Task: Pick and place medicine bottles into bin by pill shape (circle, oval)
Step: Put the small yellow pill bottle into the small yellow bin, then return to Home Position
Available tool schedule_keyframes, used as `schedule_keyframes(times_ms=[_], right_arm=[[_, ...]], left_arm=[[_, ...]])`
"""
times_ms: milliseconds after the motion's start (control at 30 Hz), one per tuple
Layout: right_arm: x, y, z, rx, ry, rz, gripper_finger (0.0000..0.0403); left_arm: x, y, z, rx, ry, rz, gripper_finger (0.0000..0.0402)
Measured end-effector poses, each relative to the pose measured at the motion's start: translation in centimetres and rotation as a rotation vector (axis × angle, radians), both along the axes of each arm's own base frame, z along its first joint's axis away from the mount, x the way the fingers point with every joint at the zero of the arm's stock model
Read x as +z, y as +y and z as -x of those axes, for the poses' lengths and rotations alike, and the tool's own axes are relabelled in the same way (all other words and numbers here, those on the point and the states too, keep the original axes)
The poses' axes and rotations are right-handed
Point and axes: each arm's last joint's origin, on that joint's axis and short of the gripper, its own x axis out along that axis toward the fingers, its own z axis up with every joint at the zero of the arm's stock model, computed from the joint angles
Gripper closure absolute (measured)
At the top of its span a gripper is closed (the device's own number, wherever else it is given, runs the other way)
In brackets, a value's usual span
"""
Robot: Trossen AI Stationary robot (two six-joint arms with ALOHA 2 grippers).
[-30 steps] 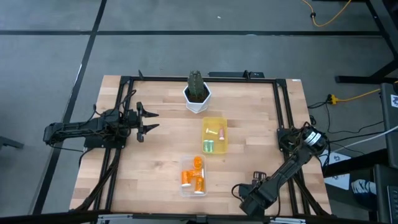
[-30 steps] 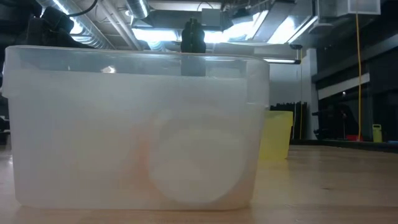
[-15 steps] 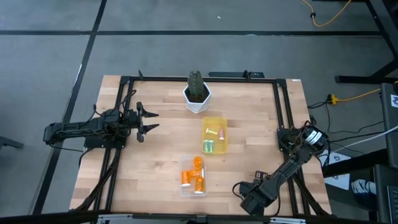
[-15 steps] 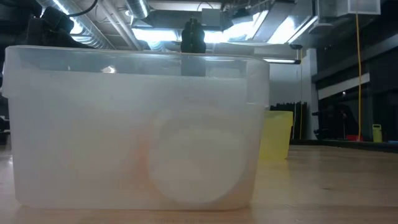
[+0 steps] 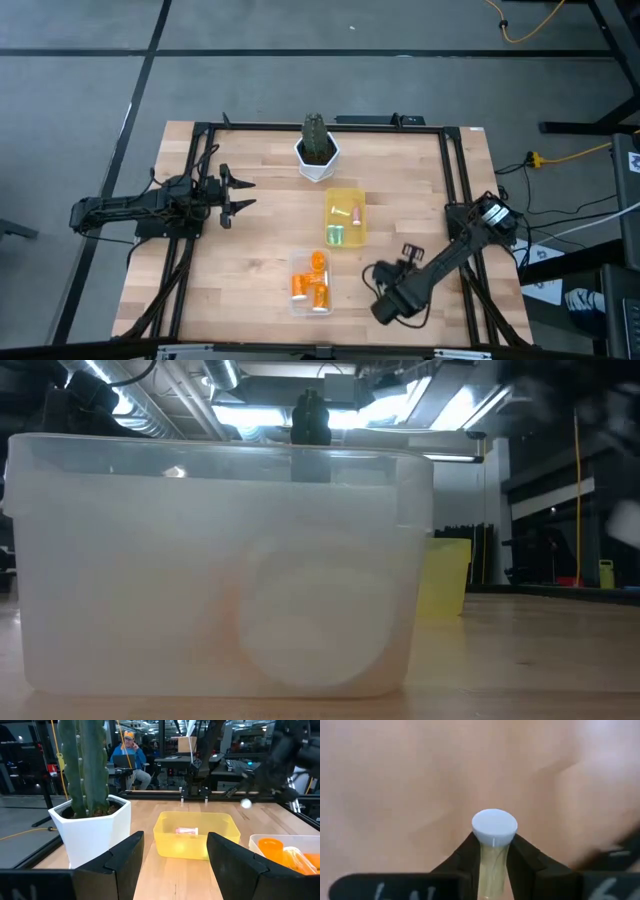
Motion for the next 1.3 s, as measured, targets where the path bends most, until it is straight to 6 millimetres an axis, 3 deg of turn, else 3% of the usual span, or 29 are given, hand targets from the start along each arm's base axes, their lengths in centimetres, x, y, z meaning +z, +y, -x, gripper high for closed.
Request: schedule_keyframes(times_ms=[200, 400, 700, 1100, 1300], right_arm=[[4.3, -2.1, -2.7, 0.049, -0.213, 0.295, 0.0312], [6.6, -4.0, -5.6, 0.001, -0.435, 0.400, 0.0304], [6.7, -7.5, -8.6, -0.111, -0.530, 0.415, 0.0302], [6.5, -10.5, -10.9, -0.046, -0.471, 0.327, 0.0226], [6.5, -10.9, -11.0, 0.122, -0.372, 0.346, 0.0209]], left_arm=[[0.0, 0.0, 0.0, 0.000, -0.001, 0.000, 0.0190], [0.0, 0.0, 0.0, 0.000, 0.000, -0.002, 0.0190], [0.0, 0.0, 0.0, 0.001, 0.000, -0.002, 0.0190], [0.0, 0.0, 0.0, 0.000, 0.000, -0.002, 0.0190], [0.0, 0.0, 0.0, 0.000, 0.003, -0.021, 0.0190]])
